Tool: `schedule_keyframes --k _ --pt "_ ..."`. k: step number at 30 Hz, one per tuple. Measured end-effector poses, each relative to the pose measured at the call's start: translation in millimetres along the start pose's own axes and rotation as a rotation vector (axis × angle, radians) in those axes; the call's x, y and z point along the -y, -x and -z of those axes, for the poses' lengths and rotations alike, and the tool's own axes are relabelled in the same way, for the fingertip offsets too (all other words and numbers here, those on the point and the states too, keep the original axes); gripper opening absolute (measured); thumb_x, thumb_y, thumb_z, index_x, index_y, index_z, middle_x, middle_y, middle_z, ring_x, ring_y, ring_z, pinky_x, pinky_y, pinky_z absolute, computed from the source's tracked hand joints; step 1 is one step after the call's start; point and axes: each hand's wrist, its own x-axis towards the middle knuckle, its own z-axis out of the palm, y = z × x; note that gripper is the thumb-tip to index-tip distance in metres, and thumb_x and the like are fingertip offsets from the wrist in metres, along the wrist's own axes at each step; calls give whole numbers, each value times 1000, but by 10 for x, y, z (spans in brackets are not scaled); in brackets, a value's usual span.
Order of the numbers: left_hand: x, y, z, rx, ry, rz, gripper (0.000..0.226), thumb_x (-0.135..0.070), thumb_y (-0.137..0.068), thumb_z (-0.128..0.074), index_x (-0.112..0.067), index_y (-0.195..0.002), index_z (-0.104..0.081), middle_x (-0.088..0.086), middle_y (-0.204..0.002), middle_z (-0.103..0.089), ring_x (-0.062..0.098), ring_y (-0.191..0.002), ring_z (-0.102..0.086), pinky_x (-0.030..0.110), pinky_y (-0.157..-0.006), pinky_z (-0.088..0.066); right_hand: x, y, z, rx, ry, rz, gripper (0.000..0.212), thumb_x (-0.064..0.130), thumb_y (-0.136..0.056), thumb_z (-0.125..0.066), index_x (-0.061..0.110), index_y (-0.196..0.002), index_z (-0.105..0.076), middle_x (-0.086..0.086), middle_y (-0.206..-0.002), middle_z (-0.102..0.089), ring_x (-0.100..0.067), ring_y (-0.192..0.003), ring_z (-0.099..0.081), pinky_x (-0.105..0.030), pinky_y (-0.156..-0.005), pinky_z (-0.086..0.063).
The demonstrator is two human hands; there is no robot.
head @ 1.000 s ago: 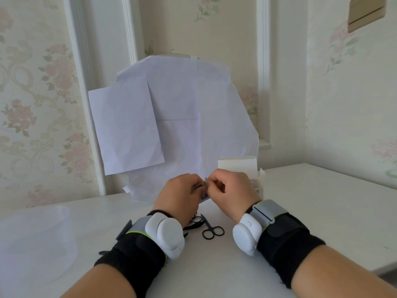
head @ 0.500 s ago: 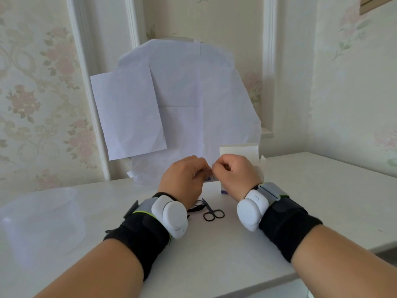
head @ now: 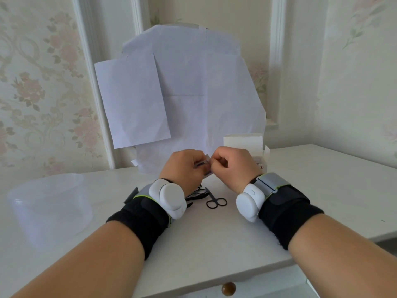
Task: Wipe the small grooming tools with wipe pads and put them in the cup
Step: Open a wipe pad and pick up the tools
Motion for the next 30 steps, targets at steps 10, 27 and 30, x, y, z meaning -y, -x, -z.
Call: schedule_keyframes --k 10,27,30 --pt "-45 -10 -30 3 -110 -158 15 -26 -82 -54 -19 -73 -65 -7 -70 -55 22 -71 -53 43 -68 -50 41 -18 9 -81 -219 -238 23 9 -81 -62 15 -58 -59 5 -58 -53 -13 -59 -47 -30 -63 -41" --pt "8 -17 5 -2 -5 32 10 -23 -85 -67 -22 -76 -62 -5 -75 -65 11 -72 -56 16 -59 -41 -6 -11 -47 35 -1 -62 20 24 -95 -57 16 -78 -64 8 -59 -53 -16 -61 -51 -30 -60 -41" --pt "-5 -7 -12 -1 5 15 10 -20 -81 -69 -18 -72 -65 -2 -73 -67 17 -73 -59 26 -65 -47 7 0 -24 -2 -28 -73 20 15 -88 -60 11 -70 -64 4 -55 -54 -20 -58 -54 -34 -60 -48"
